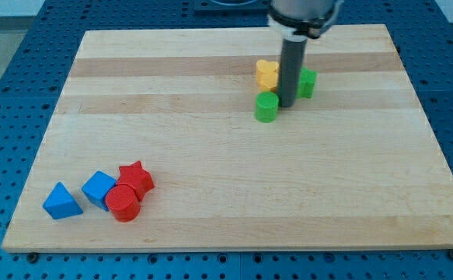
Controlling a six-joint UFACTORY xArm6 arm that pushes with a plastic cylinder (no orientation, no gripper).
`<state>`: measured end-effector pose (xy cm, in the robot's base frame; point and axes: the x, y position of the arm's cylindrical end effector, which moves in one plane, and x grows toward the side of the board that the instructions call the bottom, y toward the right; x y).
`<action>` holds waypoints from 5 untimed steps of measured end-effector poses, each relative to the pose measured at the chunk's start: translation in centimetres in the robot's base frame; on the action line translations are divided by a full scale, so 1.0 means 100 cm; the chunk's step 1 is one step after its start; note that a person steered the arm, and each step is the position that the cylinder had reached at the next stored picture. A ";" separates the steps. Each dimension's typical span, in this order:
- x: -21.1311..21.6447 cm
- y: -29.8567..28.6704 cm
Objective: Move the green circle to the top left of the cube
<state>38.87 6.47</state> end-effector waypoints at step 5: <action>0.062 -0.039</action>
<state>45.09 2.56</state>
